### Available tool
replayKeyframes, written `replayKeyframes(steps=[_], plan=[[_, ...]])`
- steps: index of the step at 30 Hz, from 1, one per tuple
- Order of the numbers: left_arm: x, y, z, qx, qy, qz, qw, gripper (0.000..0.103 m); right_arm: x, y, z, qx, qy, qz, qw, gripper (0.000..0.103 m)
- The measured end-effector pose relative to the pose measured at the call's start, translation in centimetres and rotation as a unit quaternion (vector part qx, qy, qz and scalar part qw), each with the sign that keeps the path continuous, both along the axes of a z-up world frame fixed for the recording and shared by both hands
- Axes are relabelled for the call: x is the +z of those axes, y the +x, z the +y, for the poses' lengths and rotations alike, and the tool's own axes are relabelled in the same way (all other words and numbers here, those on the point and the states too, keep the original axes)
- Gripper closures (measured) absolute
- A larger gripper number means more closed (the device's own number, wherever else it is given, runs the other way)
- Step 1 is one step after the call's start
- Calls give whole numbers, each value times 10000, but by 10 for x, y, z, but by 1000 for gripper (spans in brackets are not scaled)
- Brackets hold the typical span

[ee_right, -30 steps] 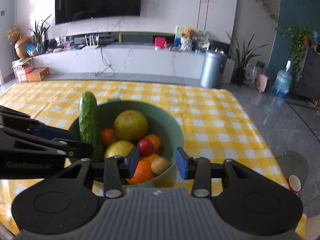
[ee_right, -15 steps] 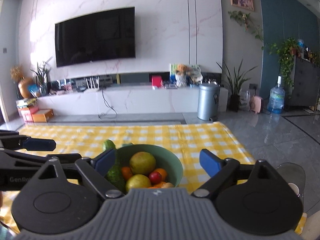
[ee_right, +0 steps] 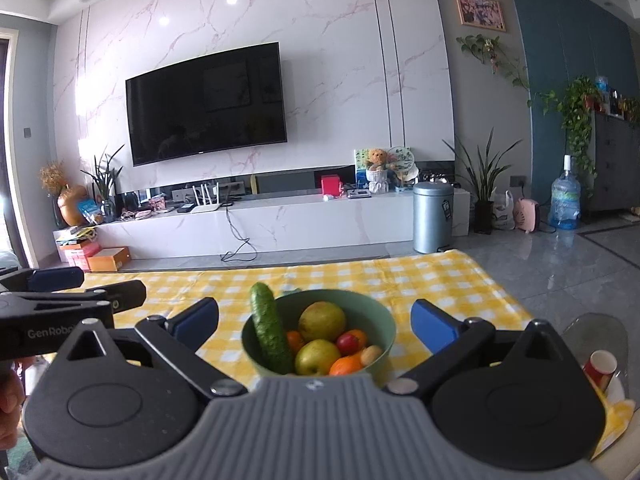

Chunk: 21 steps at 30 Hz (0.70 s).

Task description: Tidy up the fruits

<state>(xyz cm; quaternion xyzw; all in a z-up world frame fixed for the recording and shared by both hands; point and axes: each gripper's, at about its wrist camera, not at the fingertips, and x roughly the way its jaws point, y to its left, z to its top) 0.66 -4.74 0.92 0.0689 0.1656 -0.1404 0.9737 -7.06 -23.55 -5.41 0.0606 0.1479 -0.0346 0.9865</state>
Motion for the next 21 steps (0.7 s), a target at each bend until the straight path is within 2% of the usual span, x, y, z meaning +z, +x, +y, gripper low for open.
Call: replayKeyframes(steps=[7, 11, 15, 21], plan=[[-26, 9, 3, 124, 105, 677, 9976, 8, -21, 2, 6, -53, 16, 194, 9998, 4], [-39, 16, 4, 273, 187, 1039, 9940, 8, -35, 11, 9, -62, -148, 362, 9992, 4], [-54, 16, 6, 323, 284, 1206, 9918, 8, -51, 20, 9, 42, -201, 572, 9981, 4], [-68, 20, 3, 365, 404, 1467, 9877, 8, -66, 28, 5, 96, -25, 713, 9974, 4]])
